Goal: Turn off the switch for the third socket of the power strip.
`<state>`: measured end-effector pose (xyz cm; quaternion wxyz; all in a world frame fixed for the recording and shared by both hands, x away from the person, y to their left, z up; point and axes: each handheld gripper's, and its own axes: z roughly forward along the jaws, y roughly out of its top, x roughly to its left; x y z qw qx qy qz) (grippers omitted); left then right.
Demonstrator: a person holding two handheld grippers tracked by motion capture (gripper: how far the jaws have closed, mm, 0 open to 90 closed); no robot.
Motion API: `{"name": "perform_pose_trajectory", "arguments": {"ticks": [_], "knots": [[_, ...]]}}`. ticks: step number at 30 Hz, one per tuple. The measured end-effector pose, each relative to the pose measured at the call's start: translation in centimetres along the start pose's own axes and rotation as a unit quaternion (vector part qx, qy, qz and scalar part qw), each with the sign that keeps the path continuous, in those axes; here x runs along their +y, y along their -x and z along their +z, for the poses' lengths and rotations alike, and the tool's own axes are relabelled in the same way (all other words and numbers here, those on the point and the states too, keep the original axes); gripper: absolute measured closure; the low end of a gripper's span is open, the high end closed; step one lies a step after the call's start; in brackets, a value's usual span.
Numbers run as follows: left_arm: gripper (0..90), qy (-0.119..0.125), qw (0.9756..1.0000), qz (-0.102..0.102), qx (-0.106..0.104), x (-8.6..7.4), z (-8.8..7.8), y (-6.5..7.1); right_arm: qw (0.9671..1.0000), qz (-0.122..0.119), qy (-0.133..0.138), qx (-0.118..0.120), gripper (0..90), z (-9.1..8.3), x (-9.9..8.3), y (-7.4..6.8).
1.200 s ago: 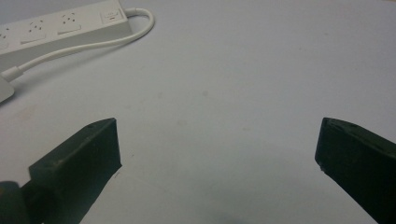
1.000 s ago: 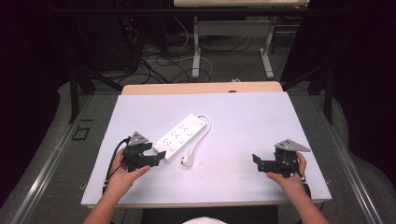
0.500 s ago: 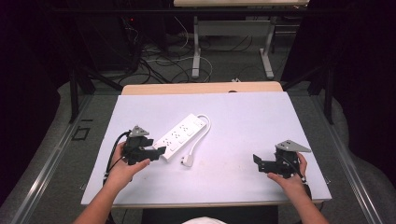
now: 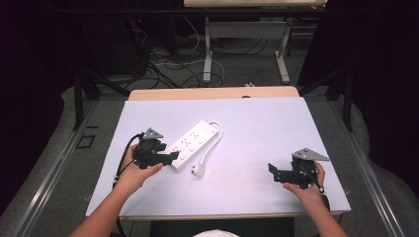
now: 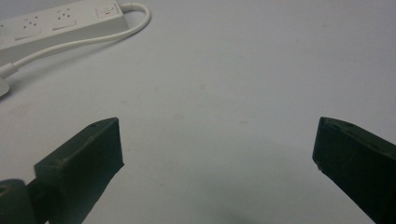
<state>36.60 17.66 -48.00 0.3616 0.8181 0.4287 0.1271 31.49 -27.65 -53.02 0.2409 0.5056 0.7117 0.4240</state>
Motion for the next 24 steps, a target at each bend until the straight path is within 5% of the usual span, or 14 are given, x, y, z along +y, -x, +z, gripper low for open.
{"name": "perform_pose_trajectory", "arguments": {"ticks": [6, 15, 24], "knots": [[38.4, -0.014, 0.9998, 0.014, 0.005, 0.7, 0.3, 0.1, 1.0, 0.0, -0.001, 0.0, 1.0, 0.0, 0.0, 0.0], [38.3, -0.031, 0.9995, 0.004, 0.002, 1.6, 0.7, 0.2, 1.0, 0.001, -0.001, 0.0, 1.2, 0.0, 0.0, 0.0], [38.5, -0.057, 0.9975, -0.041, -0.007, 2.3, 1.0, -0.2, 1.0, -0.002, -0.004, 0.0, 1.2, 0.0, 0.0, 0.1]]}}
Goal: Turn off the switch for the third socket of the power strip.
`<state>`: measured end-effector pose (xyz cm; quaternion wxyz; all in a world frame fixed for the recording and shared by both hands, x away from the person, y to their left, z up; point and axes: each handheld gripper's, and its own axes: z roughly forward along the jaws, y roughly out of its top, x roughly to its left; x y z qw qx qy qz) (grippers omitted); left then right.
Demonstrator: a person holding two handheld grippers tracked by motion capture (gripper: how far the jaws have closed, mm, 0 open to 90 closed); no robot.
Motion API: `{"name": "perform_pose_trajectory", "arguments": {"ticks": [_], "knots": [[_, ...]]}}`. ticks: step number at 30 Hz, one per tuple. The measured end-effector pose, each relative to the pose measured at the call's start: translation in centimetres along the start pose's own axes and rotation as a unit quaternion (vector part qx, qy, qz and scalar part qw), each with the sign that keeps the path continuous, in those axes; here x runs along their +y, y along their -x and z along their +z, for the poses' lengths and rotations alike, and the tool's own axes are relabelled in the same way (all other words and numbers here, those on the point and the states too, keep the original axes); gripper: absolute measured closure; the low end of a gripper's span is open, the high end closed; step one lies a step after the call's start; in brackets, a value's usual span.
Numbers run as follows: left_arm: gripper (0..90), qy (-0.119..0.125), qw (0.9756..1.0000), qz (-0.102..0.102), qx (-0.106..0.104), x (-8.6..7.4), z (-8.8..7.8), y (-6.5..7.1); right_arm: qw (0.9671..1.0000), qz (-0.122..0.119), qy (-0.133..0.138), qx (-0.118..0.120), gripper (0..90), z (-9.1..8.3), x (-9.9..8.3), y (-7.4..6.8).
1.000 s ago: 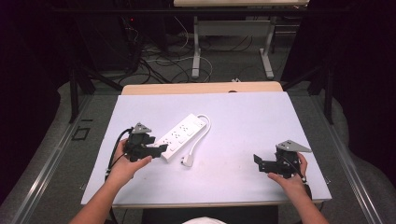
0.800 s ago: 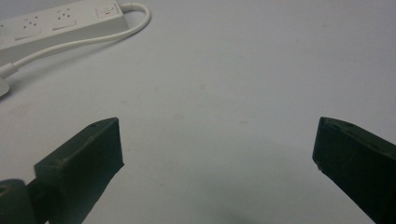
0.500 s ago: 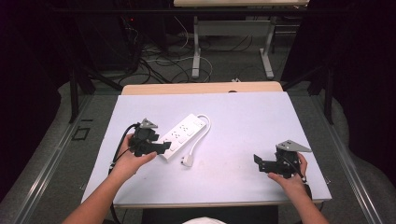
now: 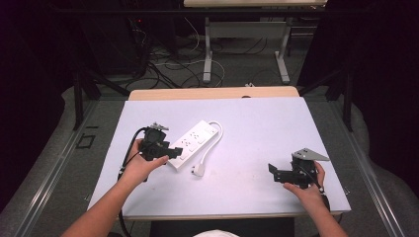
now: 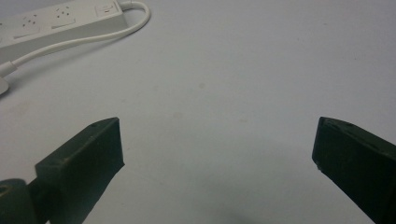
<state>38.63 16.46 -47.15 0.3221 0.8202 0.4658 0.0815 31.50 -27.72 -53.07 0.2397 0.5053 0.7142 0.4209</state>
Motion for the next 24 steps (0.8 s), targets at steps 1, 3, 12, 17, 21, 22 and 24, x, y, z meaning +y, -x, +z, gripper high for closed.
{"name": "perform_pose_trajectory", "arguments": {"ticks": [1, 3, 12, 17, 21, 22, 24], "knots": [[38.8, 0.0, 0.9999, -0.01, 0.001, 0.0, 0.1, 0.0, 1.0, 0.0, -0.001, -0.001, 1.1, 0.0, 0.0, 0.0], [38.9, -0.007, 0.9998, -0.02, -0.006, 0.2, 0.2, -0.2, 1.0, 0.001, -0.001, 0.0, 1.2, 0.0, 0.0, 0.0], [41.0, -0.015, 0.9973, -0.069, -0.018, 0.5, 0.9, -0.8, 1.0, -0.001, -0.001, 0.0, 1.2, 0.1, 0.0, 0.0], [43.5, -0.028, 0.996, -0.083, -0.02, 0.6, 1.3, -1.4, 1.0, -0.002, -0.002, -0.001, 1.2, 0.1, 0.0, 0.0], [44.3, -0.039, 0.995, -0.089, -0.021, 0.8, 1.7, -1.5, 1.0, -0.001, -0.003, -0.001, 1.2, 0.1, 0.0, 0.0], [44.3, -0.044, 0.9951, -0.086, -0.023, 0.8, 1.8, -1.6, 1.0, -0.001, -0.003, -0.001, 1.2, 0.1, 0.0, 0.0], [45.2, -0.048, 0.9944, -0.09, -0.025, 0.9, 2.0, -1.6, 1.0, 0.0, -0.003, 0.0, 1.2, 0.1, 0.0, -0.1]]}}
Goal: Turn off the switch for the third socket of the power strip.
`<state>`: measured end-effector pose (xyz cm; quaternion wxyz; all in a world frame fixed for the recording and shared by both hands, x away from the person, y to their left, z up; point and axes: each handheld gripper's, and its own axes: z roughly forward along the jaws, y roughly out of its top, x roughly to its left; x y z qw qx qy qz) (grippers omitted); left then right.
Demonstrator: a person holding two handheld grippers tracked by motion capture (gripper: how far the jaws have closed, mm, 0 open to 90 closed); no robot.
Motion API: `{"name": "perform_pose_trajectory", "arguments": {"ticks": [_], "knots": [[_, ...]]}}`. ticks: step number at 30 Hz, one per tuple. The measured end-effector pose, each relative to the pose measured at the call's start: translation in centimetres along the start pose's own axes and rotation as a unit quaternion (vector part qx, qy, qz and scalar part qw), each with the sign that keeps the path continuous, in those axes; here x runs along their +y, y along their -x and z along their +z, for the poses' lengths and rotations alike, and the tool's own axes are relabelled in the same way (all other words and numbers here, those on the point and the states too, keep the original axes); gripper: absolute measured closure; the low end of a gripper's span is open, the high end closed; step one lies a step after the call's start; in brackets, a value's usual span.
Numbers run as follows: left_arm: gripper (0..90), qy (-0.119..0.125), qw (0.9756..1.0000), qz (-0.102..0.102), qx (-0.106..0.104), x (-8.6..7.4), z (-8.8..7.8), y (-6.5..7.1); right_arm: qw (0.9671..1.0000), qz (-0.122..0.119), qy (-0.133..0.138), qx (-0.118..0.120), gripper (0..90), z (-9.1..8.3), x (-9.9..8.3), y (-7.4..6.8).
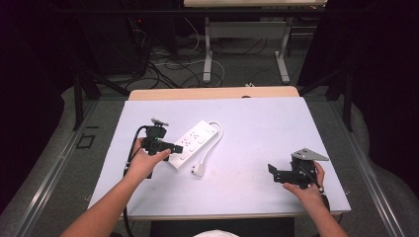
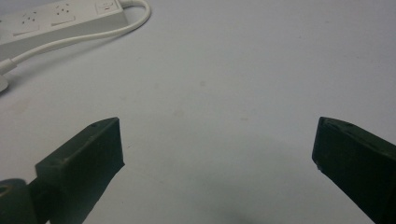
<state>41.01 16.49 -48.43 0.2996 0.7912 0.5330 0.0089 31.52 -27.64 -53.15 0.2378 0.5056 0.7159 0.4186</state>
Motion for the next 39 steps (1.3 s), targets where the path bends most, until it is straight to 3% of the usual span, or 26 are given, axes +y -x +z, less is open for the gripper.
{"name": "perform_pose_trajectory", "arguments": {"ticks": [24, 39], "knots": [[66.9, -0.031, 0.9989, -0.029, 0.02, 0.8, 2.3, -0.6, 1.0, -0.004, 0.001, -0.001, 1.2, 0.1, -0.1, 0.0], [79.6, -0.057, 0.9981, -0.016, 0.016, 0.5, 3.1, 0.0, 1.0, -0.006, -0.003, 0.002, 1.2, 0.1, -0.1, 0.1]]}}
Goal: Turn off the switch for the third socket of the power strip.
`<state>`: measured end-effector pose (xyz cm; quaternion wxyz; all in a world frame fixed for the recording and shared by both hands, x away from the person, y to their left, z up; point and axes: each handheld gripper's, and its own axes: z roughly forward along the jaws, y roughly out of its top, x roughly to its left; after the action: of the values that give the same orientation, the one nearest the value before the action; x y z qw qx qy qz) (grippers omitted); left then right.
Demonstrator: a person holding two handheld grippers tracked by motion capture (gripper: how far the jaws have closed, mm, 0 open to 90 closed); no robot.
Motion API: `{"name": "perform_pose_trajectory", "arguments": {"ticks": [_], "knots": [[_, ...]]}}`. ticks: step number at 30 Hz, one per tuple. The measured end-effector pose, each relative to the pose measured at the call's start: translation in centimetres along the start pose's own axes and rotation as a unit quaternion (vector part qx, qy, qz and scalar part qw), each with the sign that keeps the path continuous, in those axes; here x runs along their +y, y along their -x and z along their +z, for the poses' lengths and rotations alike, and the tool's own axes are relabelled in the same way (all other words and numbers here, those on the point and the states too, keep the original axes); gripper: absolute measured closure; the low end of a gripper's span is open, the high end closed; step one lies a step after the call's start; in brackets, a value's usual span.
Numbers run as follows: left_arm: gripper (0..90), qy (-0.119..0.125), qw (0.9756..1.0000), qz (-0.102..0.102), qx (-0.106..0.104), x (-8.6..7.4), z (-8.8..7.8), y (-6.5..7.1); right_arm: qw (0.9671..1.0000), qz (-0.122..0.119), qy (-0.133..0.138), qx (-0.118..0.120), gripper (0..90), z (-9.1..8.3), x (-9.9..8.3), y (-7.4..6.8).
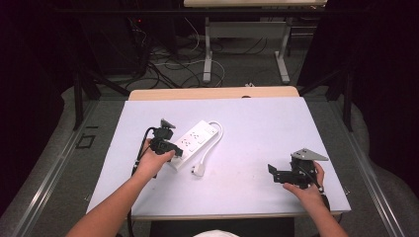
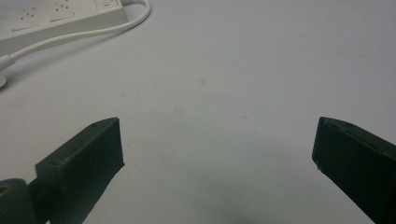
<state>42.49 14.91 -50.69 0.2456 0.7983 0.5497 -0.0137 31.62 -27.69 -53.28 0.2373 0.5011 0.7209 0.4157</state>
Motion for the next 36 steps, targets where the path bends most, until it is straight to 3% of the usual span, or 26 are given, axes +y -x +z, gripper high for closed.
{"name": "perform_pose_trajectory", "arguments": {"ticks": [11, 36], "knots": [[86.6, -0.01, 0.9999, 0.01, 0.001, -0.08, 0.36, 0.31, 1.0, 0.001, -0.001, 0.0, 1.3, 0.03, -0.03, -0.04], [90.0, -0.026, 0.9995, 0.013, 0.009, 0.03, 0.57, 0.44, 1.0, -0.002, -0.003, 0.002, 1.3, 0.2, -0.01, -0.15]]}}
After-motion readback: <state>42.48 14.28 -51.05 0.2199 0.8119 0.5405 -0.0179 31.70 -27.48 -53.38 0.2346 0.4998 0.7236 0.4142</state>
